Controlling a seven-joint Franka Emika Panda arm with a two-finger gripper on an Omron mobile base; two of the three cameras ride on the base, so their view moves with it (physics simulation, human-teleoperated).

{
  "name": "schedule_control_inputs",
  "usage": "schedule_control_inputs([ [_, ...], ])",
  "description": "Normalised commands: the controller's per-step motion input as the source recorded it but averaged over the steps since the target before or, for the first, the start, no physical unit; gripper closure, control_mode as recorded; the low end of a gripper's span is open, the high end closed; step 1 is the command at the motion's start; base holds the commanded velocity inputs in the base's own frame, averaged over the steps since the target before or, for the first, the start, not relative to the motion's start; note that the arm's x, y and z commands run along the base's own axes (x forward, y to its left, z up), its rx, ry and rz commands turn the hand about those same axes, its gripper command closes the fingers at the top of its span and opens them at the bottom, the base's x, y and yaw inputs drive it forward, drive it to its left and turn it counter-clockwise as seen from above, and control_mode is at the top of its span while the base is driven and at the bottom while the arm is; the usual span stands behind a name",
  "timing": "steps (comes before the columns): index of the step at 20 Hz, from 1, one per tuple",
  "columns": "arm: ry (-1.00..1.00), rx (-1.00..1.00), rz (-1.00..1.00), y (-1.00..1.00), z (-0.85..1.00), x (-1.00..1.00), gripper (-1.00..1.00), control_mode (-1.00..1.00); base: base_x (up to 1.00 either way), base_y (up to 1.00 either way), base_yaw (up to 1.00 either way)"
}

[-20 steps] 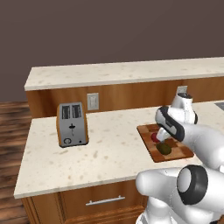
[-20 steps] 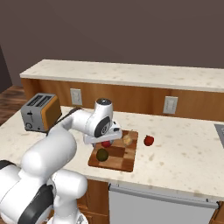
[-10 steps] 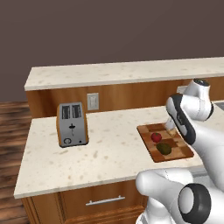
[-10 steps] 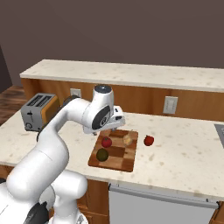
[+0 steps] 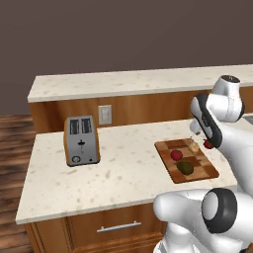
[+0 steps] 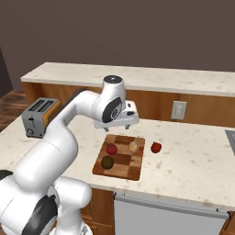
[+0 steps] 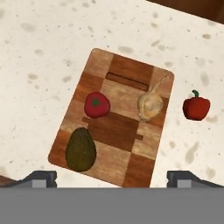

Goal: Place the avocado, onion, tomato, and bell pepper on the cutting board.

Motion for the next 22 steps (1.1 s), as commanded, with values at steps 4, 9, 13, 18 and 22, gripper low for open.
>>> schedule_control_inputs([
  [4,0.13,0.00,-0.14,-0.42,0.05,0.47,-1.00,-1.00,0.00,0.00,0.00],
  [9,0.15,0.01,-0.12,-0.53,0.00,0.47,-1.00,-1.00,0.00,0.00,0.00],
  [13,0.15,0.04,-0.06,-0.66,-0.04,0.42,-1.00,-1.00,0.00,0.00,0.00],
  [18,0.07,0.06,0.00,-0.48,-0.08,0.33,-1.00,-1.00,0.00,0.00,0.00],
  [22,0.02,0.07,0.01,-0.18,-0.18,0.16,-1.00,-1.00,0.00,0.00,0.00],
])
